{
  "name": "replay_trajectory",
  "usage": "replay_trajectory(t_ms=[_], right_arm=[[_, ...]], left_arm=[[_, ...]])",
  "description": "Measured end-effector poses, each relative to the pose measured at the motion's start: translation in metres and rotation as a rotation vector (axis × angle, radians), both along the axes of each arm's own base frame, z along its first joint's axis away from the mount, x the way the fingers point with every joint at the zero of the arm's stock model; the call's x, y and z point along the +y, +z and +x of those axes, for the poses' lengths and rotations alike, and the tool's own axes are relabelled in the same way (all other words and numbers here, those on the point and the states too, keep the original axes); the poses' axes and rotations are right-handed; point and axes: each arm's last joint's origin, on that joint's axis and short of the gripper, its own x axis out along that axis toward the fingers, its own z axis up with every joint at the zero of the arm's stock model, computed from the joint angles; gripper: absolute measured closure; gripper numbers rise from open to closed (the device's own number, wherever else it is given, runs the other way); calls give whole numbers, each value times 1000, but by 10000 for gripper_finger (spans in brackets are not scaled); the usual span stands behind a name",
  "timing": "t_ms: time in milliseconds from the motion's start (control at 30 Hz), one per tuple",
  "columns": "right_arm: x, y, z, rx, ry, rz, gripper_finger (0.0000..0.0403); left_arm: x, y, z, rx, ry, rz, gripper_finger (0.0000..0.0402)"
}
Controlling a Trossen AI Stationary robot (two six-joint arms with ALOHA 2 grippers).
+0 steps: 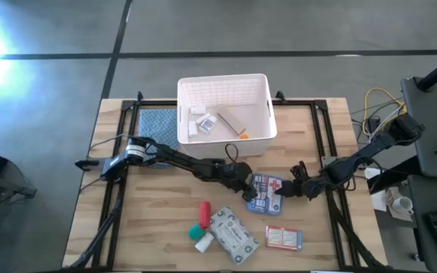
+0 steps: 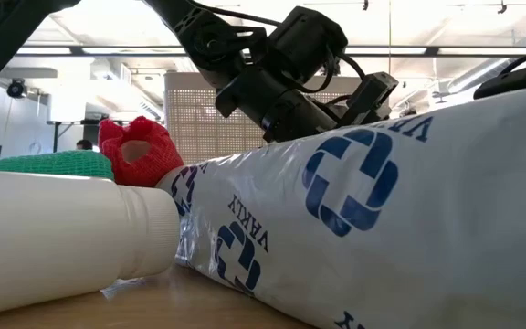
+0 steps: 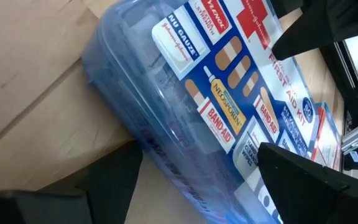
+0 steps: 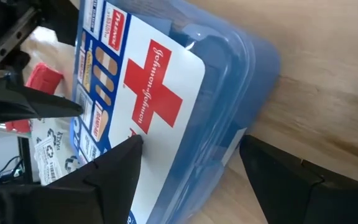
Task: Pick & place medical supplies in basket/bin
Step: Put the blue first aid kit into the white container
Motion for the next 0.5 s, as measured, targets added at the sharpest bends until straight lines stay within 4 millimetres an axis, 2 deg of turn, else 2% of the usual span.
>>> replay_trajectory(t_ms=[500], right_arm=[[6,18,13,-65,31,-38,142]], left_arm=[[2,-4,-1,14,1,-14,100]])
